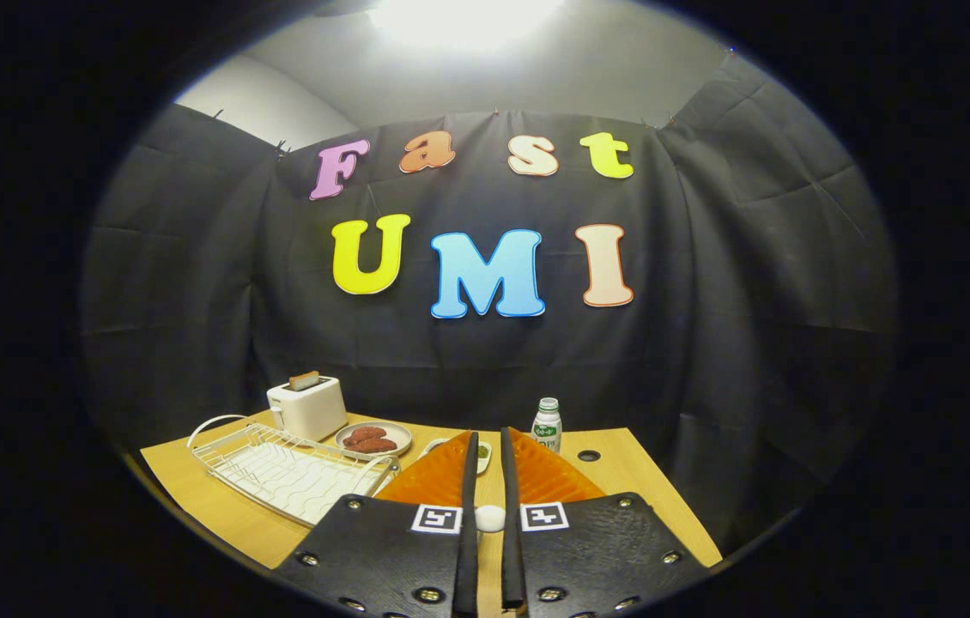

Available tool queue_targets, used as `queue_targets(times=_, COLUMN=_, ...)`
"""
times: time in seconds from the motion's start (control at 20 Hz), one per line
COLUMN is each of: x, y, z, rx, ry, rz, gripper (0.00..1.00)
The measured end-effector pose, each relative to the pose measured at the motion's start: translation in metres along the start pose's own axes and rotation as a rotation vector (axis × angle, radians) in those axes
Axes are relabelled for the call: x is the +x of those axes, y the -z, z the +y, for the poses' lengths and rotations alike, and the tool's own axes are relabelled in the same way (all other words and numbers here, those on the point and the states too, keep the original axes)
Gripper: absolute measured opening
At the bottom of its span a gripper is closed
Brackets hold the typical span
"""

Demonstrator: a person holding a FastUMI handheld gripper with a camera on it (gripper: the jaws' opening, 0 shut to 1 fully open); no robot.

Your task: Take the plate from the dish rack, then take the spoon from the basket and place it into the plate.

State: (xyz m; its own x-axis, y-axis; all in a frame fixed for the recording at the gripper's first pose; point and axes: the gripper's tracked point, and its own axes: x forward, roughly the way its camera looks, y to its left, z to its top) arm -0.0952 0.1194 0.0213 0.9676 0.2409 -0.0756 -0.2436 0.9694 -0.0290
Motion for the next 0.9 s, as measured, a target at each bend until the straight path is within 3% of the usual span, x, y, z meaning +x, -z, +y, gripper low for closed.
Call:
queue_targets(times=0.45, x=-0.04, y=0.007, z=0.03, rx=-0.026, ry=-0.011, rz=0.094, gripper=0.1)
queue_targets(times=0.9, x=-0.032, y=0.058, z=0.099, rx=-0.007, ry=-0.091, rz=0.212, gripper=0.11)
